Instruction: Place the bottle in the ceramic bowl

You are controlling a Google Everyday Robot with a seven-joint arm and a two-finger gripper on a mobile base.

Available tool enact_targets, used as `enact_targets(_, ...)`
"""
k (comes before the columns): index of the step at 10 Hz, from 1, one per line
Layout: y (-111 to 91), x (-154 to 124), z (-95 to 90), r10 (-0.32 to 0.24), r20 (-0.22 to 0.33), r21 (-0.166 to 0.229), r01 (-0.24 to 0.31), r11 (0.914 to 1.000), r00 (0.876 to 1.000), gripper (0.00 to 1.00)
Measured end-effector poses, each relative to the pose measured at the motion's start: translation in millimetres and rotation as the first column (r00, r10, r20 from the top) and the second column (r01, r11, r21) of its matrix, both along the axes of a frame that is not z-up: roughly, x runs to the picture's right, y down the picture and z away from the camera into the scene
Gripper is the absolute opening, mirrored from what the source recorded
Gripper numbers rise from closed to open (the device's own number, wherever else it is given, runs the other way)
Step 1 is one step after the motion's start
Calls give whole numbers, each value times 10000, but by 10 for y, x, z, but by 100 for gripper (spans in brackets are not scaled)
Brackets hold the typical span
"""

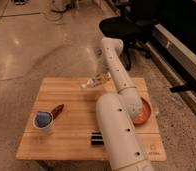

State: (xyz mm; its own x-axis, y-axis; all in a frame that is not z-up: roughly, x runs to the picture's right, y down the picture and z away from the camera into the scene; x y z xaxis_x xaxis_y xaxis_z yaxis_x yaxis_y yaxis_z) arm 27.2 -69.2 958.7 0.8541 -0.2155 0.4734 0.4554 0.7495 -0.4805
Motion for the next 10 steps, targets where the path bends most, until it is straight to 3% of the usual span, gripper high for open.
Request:
enact_targets(4,1,69,-1,61,7,24,-61,10000,10000,0)
enact_targets(6,-87,523,-130,447,379,403,-463,9981,9983,0)
enact_targets(9,-328,1132,-713,92,2134,1746,-474,9835,9769,0)
enact_targets(10,-312,1274,-1054,-441,2847,2245,-219,9742,9576,0)
